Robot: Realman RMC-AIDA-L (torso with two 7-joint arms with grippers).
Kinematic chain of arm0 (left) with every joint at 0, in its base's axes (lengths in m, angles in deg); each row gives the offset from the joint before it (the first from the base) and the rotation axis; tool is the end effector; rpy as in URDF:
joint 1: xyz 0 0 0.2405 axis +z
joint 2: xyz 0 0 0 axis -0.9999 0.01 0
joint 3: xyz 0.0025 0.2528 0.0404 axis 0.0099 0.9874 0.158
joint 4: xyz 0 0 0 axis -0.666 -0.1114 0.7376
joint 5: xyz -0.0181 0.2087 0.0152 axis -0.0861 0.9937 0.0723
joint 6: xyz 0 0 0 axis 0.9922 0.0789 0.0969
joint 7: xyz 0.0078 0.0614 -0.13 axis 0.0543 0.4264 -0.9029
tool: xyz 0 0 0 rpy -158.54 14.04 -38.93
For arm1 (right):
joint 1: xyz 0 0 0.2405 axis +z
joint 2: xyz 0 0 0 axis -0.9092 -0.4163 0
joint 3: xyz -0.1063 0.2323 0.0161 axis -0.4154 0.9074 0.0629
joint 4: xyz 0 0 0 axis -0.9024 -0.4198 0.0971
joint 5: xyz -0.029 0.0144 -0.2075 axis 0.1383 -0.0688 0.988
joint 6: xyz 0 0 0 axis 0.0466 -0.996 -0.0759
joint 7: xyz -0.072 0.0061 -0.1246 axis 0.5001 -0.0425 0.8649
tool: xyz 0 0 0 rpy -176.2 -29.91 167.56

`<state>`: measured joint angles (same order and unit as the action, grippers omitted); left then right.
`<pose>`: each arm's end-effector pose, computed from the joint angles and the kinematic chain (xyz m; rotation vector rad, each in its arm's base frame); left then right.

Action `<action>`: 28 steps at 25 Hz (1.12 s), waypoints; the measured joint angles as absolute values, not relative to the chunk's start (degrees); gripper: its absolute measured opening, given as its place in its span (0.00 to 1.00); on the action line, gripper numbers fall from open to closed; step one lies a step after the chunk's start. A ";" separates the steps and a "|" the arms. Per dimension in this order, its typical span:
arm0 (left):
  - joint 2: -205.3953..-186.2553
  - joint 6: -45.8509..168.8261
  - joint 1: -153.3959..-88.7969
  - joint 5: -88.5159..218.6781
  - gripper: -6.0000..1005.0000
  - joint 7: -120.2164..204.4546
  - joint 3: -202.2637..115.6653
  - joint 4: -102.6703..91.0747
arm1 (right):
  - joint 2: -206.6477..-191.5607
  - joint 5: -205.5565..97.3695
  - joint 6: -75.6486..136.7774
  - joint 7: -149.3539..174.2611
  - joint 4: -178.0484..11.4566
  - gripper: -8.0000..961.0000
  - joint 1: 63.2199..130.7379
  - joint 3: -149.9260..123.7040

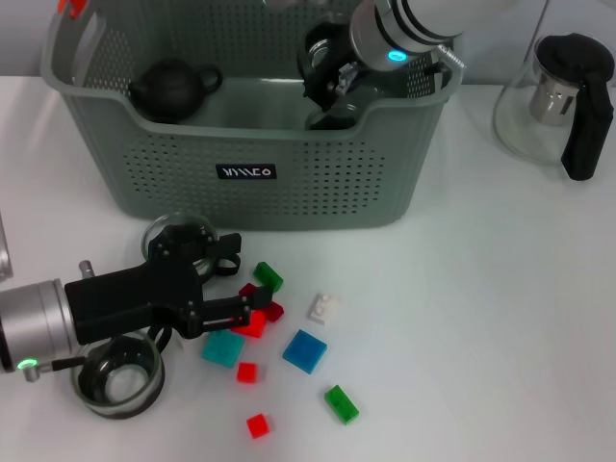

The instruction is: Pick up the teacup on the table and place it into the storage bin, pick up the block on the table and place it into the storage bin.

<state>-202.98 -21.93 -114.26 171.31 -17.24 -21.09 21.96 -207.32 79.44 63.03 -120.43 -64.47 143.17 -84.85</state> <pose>-0.2957 0.2828 -0.0261 -2.6052 -0.5415 -0.8114 0.0471 0.4785 -0.0932 -2.5100 0.2523 -0.3135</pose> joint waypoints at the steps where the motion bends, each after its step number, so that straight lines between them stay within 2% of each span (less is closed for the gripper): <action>1: -203.01 -21.92 -114.29 171.31 0.84 -17.24 -21.08 21.96 | -207.27 79.24 63.02 -120.47 -64.48 0.06 143.08 -84.79; 23: -203.15 -21.86 -114.12 171.31 0.84 -17.24 -21.09 21.97 | -207.16 79.44 64.80 -120.72 -64.63 0.08 142.51 -85.02; 28: -203.25 -21.86 -113.85 171.31 0.84 -17.24 -21.09 21.97 | -207.07 79.35 64.72 -121.70 -62.76 0.29 141.95 -84.89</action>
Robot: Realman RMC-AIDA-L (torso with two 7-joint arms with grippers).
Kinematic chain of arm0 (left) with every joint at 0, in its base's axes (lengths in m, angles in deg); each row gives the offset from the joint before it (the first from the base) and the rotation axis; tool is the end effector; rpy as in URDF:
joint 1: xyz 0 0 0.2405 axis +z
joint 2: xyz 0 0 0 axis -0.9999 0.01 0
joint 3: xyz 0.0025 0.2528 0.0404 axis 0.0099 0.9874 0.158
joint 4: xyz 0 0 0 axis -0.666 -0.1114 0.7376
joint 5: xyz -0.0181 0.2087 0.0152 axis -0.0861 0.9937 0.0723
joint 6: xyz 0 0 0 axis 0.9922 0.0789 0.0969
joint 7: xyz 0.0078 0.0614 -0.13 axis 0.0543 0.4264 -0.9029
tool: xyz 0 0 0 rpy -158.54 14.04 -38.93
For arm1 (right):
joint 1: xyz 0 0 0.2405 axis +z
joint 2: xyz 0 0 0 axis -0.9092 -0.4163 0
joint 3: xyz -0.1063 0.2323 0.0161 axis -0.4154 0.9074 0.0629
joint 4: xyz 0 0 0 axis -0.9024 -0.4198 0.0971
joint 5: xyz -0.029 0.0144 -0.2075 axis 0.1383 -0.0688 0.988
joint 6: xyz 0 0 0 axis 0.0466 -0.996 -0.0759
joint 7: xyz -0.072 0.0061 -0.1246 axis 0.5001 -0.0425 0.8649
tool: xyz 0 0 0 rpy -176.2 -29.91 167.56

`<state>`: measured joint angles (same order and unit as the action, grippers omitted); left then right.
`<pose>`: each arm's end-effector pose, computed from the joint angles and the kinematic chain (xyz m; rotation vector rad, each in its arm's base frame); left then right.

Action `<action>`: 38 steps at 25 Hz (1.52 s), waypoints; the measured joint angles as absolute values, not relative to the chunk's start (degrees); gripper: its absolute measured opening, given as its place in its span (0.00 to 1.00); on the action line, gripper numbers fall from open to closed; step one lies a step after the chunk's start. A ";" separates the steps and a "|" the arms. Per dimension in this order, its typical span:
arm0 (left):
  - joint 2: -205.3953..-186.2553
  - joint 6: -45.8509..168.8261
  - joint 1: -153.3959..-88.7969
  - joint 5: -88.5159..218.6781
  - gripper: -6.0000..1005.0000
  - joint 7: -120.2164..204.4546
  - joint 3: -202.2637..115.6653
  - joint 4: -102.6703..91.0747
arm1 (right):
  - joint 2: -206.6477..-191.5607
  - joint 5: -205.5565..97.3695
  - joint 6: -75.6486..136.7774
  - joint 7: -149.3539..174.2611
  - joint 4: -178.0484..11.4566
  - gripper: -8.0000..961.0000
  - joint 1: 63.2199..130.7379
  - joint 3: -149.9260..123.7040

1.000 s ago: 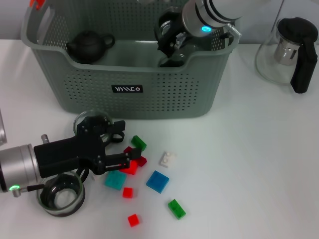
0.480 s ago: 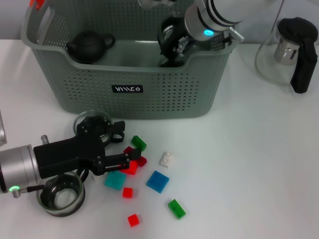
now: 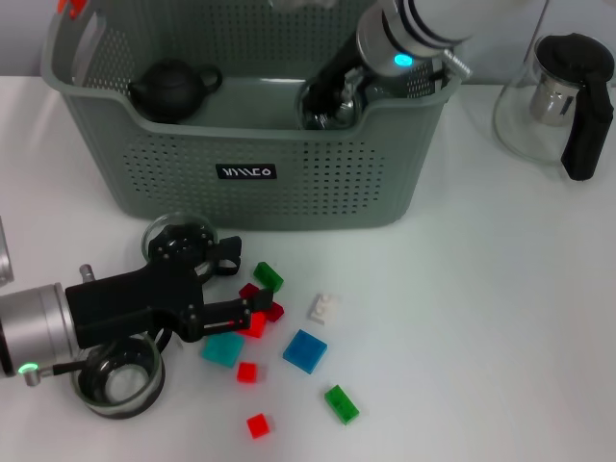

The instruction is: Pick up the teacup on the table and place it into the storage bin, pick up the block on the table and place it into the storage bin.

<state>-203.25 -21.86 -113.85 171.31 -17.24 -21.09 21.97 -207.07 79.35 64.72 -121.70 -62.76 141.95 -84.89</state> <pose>-0.2967 0.2803 -0.0279 -2.6018 -0.5531 -0.8134 0.0508 0.4774 -0.0902 -2.5142 0.2947 -0.3096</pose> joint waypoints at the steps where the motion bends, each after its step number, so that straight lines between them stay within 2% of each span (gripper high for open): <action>1: -203.25 -21.87 -113.77 171.31 0.84 -17.24 -21.09 21.97 | -206.98 79.43 65.22 -122.49 -61.15 0.33 141.27 -84.91; 6: -203.25 -22.15 -113.26 171.31 0.84 -17.24 -21.09 21.97 | -206.61 79.58 74.50 -124.79 -43.92 0.59 134.70 -83.79; 12: -203.19 -22.39 -113.15 171.31 0.84 -17.24 -21.09 21.97 | -206.55 74.22 92.85 -126.11 -9.51 0.68 121.82 -80.83; 18: -203.03 -22.40 -113.16 171.31 0.84 -17.24 -21.17 21.97 | -206.42 63.86 109.15 -124.80 5.92 0.75 112.63 -76.63; 22: -202.87 -22.45 -113.16 171.31 0.84 -17.53 -21.18 21.97 | -206.48 54.99 117.76 -121.89 6.39 0.75 107.88 -73.26; 25: -202.82 -22.47 -113.16 171.31 0.84 -17.63 -21.17 21.97 | -206.69 48.30 118.97 -114.92 4.57 0.75 101.54 -72.73; 30: -202.16 -23.09 -113.27 171.31 0.84 -17.42 -21.11 22.08 | -206.70 35.61 114.15 -93.28 -9.66 0.75 92.31 -72.59; 38: -199.43 -29.81 -113.51 171.80 0.84 -20.87 -20.42 26.72 | -206.43 30.08 112.00 -63.85 -42.70 0.75 91.54 -64.52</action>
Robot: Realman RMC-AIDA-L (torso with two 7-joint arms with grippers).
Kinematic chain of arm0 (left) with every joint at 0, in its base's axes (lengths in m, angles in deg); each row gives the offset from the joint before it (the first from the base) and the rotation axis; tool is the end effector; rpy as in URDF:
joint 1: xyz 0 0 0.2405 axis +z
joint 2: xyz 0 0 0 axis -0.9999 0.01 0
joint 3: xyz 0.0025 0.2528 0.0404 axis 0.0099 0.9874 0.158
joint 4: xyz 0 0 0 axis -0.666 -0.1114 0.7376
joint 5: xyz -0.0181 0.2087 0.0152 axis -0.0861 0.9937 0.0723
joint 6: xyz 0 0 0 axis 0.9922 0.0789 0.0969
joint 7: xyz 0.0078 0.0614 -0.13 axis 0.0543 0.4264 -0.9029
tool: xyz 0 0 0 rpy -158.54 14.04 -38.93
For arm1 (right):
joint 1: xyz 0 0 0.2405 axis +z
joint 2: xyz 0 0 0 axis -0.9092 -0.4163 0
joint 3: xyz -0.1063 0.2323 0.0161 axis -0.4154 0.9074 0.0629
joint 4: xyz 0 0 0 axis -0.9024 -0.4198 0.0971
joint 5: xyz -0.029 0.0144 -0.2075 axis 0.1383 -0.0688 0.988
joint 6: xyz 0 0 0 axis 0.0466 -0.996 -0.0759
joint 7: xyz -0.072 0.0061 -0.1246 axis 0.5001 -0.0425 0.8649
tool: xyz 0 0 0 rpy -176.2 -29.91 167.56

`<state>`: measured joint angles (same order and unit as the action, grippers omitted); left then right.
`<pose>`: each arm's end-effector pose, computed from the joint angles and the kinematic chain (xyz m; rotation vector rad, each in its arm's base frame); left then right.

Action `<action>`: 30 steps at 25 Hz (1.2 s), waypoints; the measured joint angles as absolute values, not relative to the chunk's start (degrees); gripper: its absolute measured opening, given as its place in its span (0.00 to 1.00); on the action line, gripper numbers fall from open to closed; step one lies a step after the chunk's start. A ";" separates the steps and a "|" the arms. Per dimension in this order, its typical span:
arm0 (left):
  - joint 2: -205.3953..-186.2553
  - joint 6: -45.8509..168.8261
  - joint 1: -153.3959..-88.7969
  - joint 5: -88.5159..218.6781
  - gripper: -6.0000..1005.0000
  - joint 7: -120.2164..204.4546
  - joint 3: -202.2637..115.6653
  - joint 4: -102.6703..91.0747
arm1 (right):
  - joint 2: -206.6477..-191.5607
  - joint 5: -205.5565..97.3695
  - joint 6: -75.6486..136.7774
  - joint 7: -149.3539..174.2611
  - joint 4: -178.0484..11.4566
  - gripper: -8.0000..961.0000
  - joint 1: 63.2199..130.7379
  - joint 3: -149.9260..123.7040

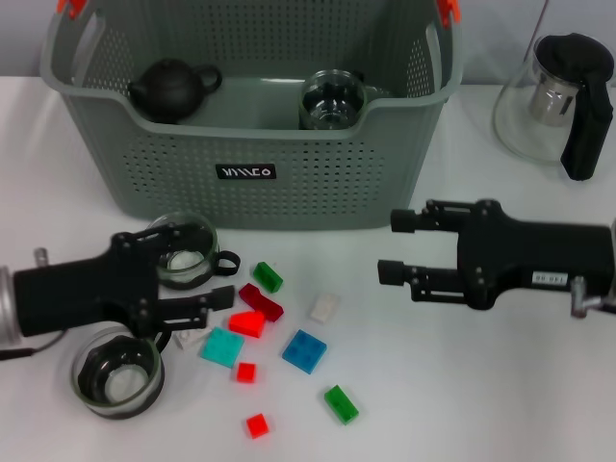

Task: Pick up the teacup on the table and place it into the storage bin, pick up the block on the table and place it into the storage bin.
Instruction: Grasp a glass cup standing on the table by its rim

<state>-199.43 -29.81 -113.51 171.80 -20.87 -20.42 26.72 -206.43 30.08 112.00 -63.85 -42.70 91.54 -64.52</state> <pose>-0.2993 0.2797 0.0126 -2.6714 -0.4795 -0.8108 0.2215 0.3155 -0.0179 -2.8423 0.4324 0.8434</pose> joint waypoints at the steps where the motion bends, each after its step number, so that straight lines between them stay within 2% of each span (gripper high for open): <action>1: -199.30 -29.99 -113.52 172.15 0.84 -22.86 -19.62 28.58 | -206.43 30.06 111.45 -61.99 -44.48 0.75 91.54 -64.00; 7: -198.94 -30.66 -114.86 174.27 0.83 -36.81 -13.57 42.69 | -206.45 29.89 110.42 -52.38 -53.58 0.75 91.19 -58.28; 14: -198.96 -30.69 -120.45 185.04 0.83 -48.97 -8.03 53.65 | -206.50 30.02 110.58 -50.08 -56.52 0.75 91.23 -55.91; 16: -199.49 -30.76 -124.22 191.65 0.82 -51.14 -6.03 56.82 | -206.53 30.10 110.46 -50.04 -56.89 0.74 91.50 -55.99; 20: -199.79 -30.92 -126.84 196.22 0.82 -52.63 -3.33 58.47 | -206.54 30.02 110.42 -50.22 -57.06 0.74 91.68 -55.78; 25: -201.19 -29.42 -129.46 203.33 0.81 -54.48 2.08 59.38 | -206.47 29.84 110.41 -50.62 -57.10 0.74 91.68 -55.66; 30: -204.17 -25.56 -130.71 210.04 0.81 -55.33 4.62 59.12 | -206.48 29.81 110.10 -50.67 -57.15 0.74 91.73 -55.34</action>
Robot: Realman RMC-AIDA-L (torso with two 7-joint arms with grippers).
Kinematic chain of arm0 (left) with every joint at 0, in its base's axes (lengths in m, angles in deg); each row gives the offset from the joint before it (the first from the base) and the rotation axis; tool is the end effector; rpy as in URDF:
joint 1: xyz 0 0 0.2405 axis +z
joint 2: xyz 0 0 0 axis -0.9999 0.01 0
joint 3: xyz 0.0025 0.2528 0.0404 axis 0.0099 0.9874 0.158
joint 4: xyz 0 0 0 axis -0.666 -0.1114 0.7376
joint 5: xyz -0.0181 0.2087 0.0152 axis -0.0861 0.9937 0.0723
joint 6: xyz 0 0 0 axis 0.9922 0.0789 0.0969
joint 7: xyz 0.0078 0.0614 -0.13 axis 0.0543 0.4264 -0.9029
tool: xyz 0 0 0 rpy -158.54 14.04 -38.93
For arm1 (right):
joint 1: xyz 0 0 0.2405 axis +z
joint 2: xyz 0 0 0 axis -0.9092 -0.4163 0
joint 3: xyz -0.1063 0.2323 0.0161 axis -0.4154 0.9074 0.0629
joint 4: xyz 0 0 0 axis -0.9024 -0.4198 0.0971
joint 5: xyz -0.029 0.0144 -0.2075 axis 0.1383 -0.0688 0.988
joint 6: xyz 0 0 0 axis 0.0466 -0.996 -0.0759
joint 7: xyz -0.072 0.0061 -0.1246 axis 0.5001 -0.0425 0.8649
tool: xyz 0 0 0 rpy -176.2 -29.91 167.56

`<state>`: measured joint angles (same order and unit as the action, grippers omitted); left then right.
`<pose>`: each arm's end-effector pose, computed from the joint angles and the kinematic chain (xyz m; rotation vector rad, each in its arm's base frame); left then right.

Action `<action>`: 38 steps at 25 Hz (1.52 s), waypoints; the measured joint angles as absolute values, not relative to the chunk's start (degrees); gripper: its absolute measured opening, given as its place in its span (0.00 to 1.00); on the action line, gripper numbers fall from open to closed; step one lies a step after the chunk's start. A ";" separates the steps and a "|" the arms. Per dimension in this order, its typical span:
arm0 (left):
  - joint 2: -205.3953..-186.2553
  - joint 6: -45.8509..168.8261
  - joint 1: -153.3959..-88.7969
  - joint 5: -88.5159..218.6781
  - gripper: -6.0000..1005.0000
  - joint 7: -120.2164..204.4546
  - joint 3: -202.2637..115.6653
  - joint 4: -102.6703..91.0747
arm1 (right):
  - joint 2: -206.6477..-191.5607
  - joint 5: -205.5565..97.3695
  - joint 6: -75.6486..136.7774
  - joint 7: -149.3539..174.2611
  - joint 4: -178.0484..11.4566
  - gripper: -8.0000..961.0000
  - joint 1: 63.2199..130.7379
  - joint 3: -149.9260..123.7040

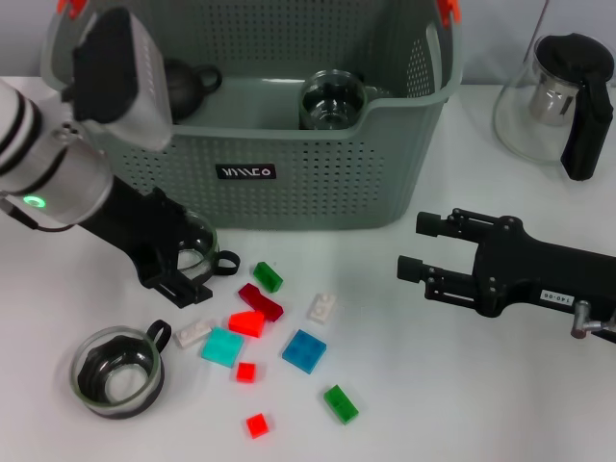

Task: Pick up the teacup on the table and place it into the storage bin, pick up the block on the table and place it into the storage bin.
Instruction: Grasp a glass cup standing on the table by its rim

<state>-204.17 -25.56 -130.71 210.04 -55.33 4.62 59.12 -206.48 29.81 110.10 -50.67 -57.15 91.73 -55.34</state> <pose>-0.2094 0.3662 0.0177 -2.9026 -0.2808 0.4969 0.2573 0.3053 -0.0314 -2.6769 0.5022 0.9209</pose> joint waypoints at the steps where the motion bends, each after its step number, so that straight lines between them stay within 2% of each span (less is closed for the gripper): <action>1: -204.69 -24.33 -130.72 210.87 0.81 -55.39 5.15 58.88 | -206.50 29.80 110.10 -50.72 -57.18 0.74 91.73 -55.25; 15: -205.08 -14.52 -130.75 214.66 0.79 -59.51 11.45 51.88 | -206.43 29.81 110.12 -50.76 -57.92 0.75 91.68 -54.62; 23: -205.01 -13.49 -130.70 214.79 0.73 -61.55 12.39 52.26 | -206.45 29.81 110.15 -50.74 -57.96 0.75 91.68 -54.62; 29: -205.12 -13.47 -130.26 215.06 0.54 -61.56 12.90 53.11 | -206.45 29.81 110.15 -50.74 -57.98 0.75 91.76 -54.62; 38: -205.28 -14.72 -129.27 215.15 0.16 -62.06 14.44 55.39 | -206.45 29.81 110.37 -50.74 -58.38 0.75 91.77 -54.62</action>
<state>-205.28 -14.72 -129.27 215.15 -62.06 14.44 55.39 -206.45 29.81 110.37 -50.74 -58.38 91.77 -54.62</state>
